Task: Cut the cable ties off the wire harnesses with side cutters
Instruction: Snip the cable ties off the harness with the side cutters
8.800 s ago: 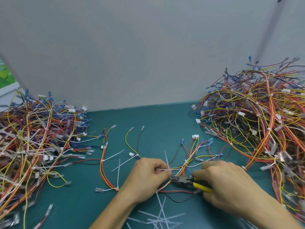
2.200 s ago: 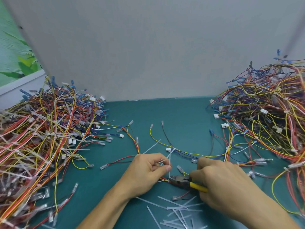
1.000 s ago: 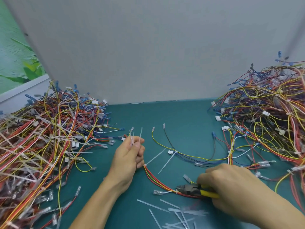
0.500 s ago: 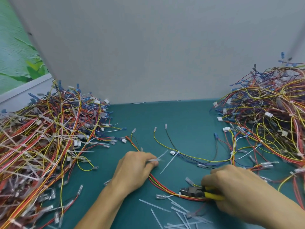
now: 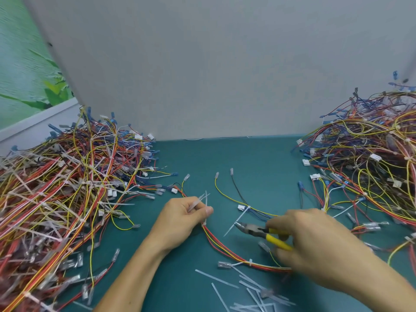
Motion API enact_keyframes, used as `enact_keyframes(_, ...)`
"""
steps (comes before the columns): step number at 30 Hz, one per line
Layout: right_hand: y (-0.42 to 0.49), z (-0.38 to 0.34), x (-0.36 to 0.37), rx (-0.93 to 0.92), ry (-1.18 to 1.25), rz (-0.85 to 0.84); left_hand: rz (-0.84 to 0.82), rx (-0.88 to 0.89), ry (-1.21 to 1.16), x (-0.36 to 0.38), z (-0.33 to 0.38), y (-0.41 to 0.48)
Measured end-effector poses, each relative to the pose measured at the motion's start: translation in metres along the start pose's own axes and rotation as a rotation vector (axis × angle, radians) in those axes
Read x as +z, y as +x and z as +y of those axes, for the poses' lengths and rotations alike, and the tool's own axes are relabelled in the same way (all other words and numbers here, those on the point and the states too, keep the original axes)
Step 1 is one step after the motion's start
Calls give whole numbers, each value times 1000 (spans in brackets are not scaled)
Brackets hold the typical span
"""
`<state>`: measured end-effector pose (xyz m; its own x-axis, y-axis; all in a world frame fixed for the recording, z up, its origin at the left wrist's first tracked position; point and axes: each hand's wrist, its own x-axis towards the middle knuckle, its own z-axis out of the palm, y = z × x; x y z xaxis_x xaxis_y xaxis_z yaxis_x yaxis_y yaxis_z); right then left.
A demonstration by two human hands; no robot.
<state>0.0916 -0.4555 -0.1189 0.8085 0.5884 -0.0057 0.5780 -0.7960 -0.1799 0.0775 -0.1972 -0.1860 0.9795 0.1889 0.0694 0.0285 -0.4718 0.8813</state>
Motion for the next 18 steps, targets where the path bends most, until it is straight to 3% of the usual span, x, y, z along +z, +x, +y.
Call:
enact_keyframes(7,25,-47,32,92,16,-12,33,-9,0,-1,-2,2)
enact_keyframes(18,31,-53,40,127,52,7,42,-4,8,-1,-3,1)
